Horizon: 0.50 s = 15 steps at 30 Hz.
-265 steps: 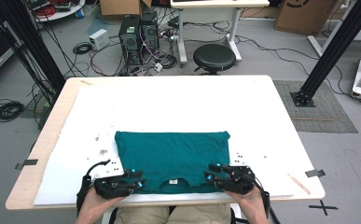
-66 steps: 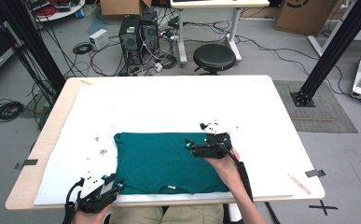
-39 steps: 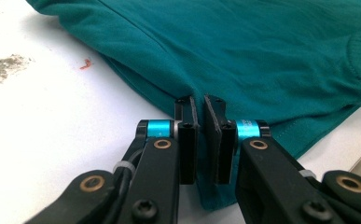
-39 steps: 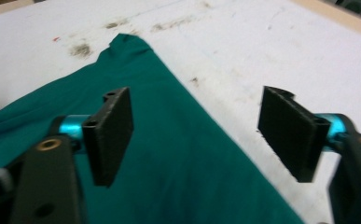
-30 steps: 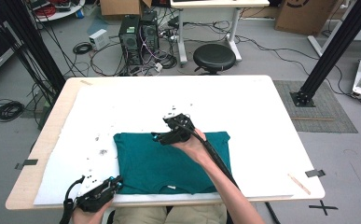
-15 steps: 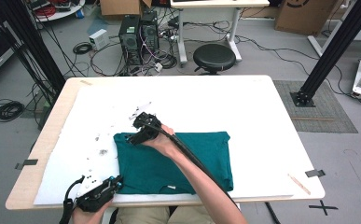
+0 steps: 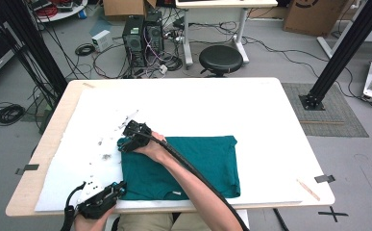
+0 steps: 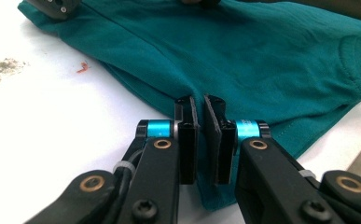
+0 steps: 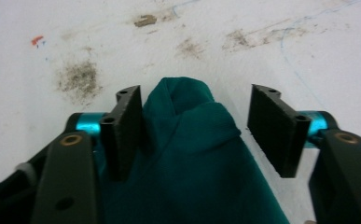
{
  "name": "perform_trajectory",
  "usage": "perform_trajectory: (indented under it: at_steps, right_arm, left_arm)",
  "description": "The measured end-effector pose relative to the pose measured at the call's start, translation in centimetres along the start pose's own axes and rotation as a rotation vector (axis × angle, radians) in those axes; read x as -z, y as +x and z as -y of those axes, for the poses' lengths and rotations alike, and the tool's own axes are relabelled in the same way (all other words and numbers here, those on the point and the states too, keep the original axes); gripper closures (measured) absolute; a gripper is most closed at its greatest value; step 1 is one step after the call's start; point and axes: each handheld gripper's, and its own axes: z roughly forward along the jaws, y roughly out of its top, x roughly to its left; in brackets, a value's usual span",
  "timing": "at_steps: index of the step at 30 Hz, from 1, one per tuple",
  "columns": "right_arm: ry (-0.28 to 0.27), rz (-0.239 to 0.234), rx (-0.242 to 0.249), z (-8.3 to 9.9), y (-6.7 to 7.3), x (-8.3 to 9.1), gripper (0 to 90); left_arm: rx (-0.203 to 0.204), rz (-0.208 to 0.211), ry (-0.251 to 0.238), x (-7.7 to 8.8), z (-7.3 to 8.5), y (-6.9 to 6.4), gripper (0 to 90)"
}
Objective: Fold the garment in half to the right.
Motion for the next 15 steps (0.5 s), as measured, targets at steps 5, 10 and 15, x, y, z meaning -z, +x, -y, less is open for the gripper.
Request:
perform_trajectory:
  at_steps: [5,10,15]
  right_arm:
    - [-0.004,0.008,0.012,0.02,0.23,-0.36,51.0]
    - [0.002,0.006,0.016,0.0,0.31,-0.35,63.9]
    - [0.004,-0.002,0.011,0.05,0.12,-0.25,77.8]
  left_arm:
    - [-0.001,0.001,0.0,-0.01,0.0,0.0,83.9]
    - [-0.004,0.001,0.002,-0.01,-0.03,0.01,83.9]
    - [-0.006,-0.001,0.002,-0.01,-0.04,-0.02,83.9]
